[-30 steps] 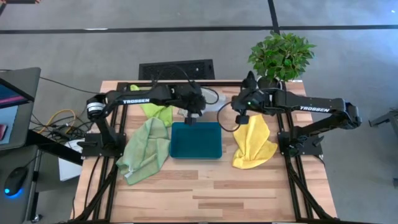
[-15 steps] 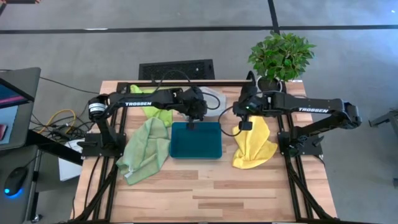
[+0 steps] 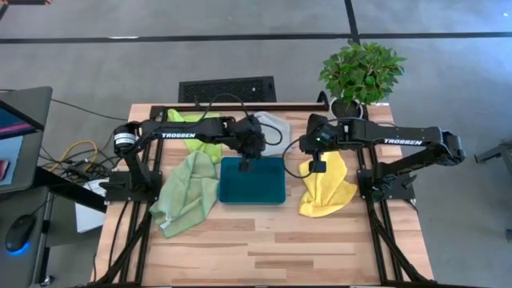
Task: Fold microfiber towels
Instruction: Fold the gray microfiber towel
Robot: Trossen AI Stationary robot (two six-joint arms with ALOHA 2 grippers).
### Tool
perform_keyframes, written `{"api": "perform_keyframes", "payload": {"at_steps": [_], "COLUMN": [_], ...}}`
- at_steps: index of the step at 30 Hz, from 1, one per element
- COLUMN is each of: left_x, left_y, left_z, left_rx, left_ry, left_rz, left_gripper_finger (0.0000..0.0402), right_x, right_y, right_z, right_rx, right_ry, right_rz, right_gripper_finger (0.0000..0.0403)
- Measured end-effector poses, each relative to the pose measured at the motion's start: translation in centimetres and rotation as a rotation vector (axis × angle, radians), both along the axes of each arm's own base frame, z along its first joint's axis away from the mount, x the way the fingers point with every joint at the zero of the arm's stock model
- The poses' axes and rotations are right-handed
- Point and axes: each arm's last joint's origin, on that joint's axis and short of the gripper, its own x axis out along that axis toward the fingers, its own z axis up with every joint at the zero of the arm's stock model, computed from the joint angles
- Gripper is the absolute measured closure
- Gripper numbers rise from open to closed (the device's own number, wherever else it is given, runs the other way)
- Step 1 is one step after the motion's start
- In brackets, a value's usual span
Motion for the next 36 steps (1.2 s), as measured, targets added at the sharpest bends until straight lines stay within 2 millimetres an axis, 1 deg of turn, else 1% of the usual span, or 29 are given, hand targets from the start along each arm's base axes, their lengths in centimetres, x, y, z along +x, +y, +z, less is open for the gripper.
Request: {"api": "perform_keyframes", "payload": {"at_steps": [8, 11, 15, 21, 26, 28, 30, 32, 36], "left_x": [0.1, 0.1, 0.0, 0.0, 0.0, -0.2, -0.5, -1.0, -2.4], "left_y": [-0.1, -0.1, -0.1, 0.0, 0.3, 0.9, 1.9, 3.3, 6.8], "left_z": [0.0, 0.1, -0.1, 0.0, 0.0, 0.0, -0.1, -0.1, -0.1], "left_rx": [-0.013, -0.016, -0.023, -0.013, 0.029, 0.044, 0.044, 0.035, -0.02], "left_ry": [-0.007, -0.012, 0.0, -0.005, 0.006, 0.01, 0.016, 0.021, 0.009], "left_rz": [0.002, 0.007, 0.014, 0.016, 0.053, 0.079, 0.108, 0.144, 0.254], "left_gripper_finger": [0.0401, 0.0392, 0.0358, 0.0295, 0.0268, 0.0265, 0.0265, 0.0268, 0.0277], "right_x": [-0.2, -0.2, -0.3, -0.2, -0.2, -0.2, -0.2, -0.2, -0.1], "right_y": [0.1, 0.1, 0.1, 0.1, 0.1, 0.1, 0.1, 0.1, 0.1], "right_z": [-0.1, -0.1, -0.2, -0.2, -0.2, -0.2, -0.2, -0.2, -0.1], "right_rx": [0.024, 0.024, 0.025, 0.024, 0.022, 0.022, 0.022, 0.022, 0.036], "right_ry": [0.022, 0.023, 0.031, 0.027, 0.028, 0.028, 0.028, 0.027, 0.008], "right_rz": [0.013, 0.013, 0.012, 0.012, 0.011, 0.011, 0.011, 0.01, -0.016], "right_gripper_finger": [0.0391, 0.039, 0.0374, 0.0325, 0.0295, 0.0288, 0.0283, 0.028, 0.0281]}}
